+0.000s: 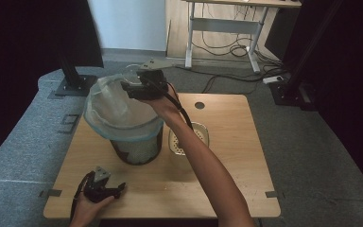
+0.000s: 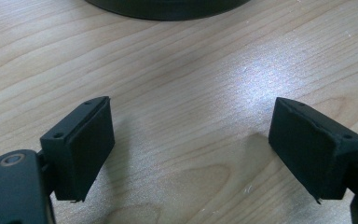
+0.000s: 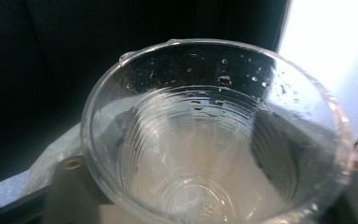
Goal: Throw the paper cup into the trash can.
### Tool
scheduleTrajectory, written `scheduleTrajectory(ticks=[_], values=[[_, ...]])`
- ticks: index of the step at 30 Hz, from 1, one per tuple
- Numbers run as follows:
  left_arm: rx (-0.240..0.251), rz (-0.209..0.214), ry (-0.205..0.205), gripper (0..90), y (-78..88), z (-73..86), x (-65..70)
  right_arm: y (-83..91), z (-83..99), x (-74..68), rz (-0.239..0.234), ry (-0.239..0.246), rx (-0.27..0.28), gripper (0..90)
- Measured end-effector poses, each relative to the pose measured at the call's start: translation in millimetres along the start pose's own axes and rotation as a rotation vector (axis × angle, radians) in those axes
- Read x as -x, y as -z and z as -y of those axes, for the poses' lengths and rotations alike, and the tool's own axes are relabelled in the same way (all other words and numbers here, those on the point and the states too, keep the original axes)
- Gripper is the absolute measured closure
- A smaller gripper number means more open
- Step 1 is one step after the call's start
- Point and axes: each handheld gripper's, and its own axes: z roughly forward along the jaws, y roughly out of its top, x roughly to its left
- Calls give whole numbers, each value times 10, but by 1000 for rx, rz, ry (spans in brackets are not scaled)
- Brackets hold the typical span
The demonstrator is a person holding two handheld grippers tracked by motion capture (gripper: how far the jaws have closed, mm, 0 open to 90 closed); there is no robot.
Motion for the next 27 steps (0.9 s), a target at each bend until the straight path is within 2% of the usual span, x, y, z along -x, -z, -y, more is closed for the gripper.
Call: scheduleTrajectory(ticks=[2,3,6,10,13,14,15,16,17,18,20,21,22,23,24,25,26,27], values=[[0,0,-1,137,1,0,0,-59,47,30,4,-33,-57,128],[-1,0,-1,137,1,0,-1,-71,90,57,9,-39,-87,125],[-1,0,-1,137,1,0,-1,-44,133,81,20,-36,-88,124],[-1,0,-1,137,1,0,-1,73,179,135,23,-49,-59,134],[-1,0,-2,137,1,0,-1,266,223,163,15,-33,-23,159],[-1,0,-2,137,1,0,-1,266,223,163,15,-33,-23,159],[-1,0,-2,137,1,0,-1,392,261,171,14,-25,0,173],[-1,0,-2,137,1,0,-1,392,261,171,14,-25,0,173],[0,0,0,137,1,0,0,532,314,182,21,-13,14,183],[0,0,0,137,1,0,0,532,314,182,21,-13,14,183],[0,1,2,137,0,1,2,688,391,199,27,-10,27,193],[1,0,0,137,0,0,1,862,503,229,31,-6,41,205],[1,0,0,136,0,0,1,862,503,229,31,-6,41,205],[0,1,0,136,1,0,0,1043,648,263,43,-5,46,214],[0,1,0,136,1,0,0,1043,648,263,43,-5,46,214],[-1,1,-1,136,2,0,0,1233,825,304,53,-8,47,220],[0,0,-1,136,1,1,0,1233,825,304,53,-8,47,220],[-1,-1,0,136,1,-1,1,1399,1000,338,70,-11,49,227]])
